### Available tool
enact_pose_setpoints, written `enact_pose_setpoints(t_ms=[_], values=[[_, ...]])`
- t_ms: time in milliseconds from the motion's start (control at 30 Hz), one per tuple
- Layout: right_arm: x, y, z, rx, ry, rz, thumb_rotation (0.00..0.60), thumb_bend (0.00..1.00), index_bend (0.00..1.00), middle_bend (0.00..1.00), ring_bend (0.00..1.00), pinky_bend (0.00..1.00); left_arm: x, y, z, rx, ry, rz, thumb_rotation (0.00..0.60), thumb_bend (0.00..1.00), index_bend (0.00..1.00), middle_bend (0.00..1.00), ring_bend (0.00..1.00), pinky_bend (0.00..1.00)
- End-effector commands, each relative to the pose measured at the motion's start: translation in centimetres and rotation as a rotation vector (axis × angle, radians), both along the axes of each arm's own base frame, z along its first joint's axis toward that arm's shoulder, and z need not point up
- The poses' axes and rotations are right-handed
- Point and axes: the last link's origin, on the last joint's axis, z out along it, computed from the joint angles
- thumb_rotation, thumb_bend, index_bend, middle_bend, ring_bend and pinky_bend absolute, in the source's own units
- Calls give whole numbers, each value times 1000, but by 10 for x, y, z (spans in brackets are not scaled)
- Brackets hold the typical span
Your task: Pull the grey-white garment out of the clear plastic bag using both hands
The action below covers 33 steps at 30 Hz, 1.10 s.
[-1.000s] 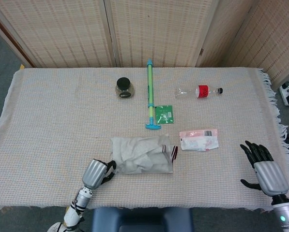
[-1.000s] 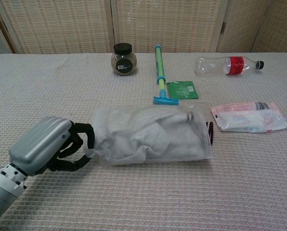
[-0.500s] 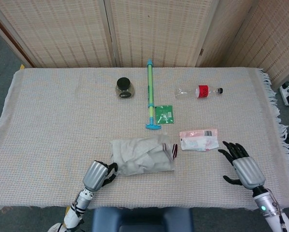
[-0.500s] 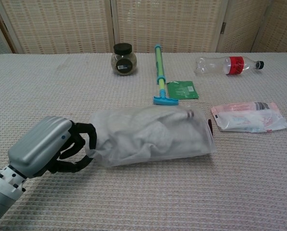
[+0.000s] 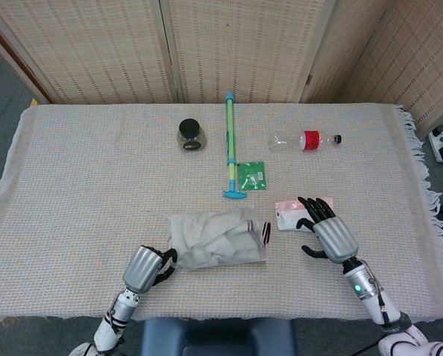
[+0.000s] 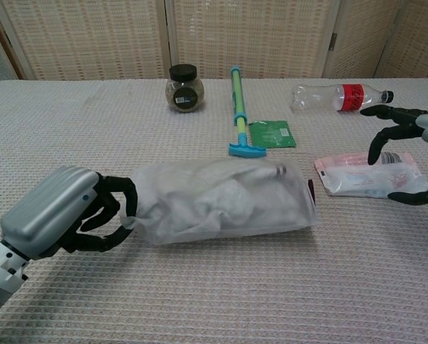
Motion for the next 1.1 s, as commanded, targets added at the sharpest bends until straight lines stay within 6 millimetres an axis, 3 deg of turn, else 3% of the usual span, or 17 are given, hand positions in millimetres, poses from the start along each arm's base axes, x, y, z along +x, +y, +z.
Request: enact_pose_setpoints(t_ms=[33,767,1100], values=[[5,-9,-13,11,-6,-16,600,182,405,0,0,0,-1,1,1,0,1,4,600,594,708,1000,1000,1000],[32,-37,-69,96,-67,-63,600,192,417,0,0,0,-7,13,8,16,3,22,600,596,710,1000,1000,1000],[43,-48,-89,103,-98,-54,600,250,444,3,0,0,-8,16,10,22,3,26,600,596,710,1000,1000,1000]])
